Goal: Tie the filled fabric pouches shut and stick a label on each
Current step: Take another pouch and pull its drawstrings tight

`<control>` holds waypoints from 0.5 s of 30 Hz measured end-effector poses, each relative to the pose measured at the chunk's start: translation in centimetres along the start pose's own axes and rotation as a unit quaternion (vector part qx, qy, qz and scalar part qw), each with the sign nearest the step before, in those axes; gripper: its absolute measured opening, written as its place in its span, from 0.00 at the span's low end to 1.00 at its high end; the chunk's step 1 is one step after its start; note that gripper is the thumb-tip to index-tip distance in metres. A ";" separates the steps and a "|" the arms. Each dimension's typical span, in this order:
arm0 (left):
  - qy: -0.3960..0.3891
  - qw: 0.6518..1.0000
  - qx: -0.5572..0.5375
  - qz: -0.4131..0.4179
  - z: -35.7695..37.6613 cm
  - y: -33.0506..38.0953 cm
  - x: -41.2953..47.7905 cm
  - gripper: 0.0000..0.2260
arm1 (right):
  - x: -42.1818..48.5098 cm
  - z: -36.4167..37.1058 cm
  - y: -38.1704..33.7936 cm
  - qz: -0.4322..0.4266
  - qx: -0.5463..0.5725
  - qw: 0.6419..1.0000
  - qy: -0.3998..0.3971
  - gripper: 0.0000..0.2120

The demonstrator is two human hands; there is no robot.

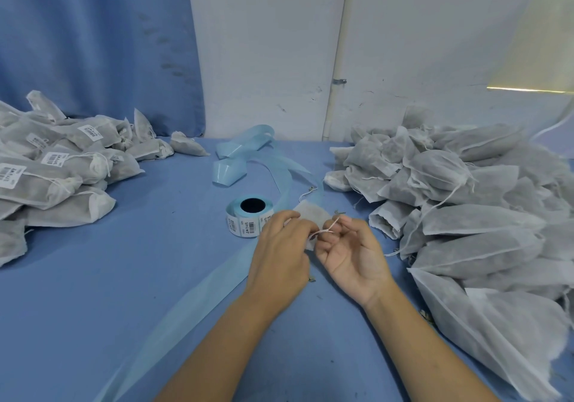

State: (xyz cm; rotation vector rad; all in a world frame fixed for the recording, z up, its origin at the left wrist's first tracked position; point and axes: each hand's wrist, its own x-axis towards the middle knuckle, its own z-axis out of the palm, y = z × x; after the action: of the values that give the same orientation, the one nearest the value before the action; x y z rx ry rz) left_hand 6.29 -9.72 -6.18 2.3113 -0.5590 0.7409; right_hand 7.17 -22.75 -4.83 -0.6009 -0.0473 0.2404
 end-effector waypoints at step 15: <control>0.179 0.927 -0.268 -0.190 -0.8 0.2 1.1 0.11 | -0.5 1.1 0.4 -0.011 -0.071 0.997 0.030 0.04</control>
State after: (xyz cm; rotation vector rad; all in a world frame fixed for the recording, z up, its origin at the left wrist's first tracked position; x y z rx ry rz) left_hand 6.71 -9.52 -4.85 1.6517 -0.1123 0.6904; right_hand 6.50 -21.92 -4.18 -0.7483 -0.0139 0.1992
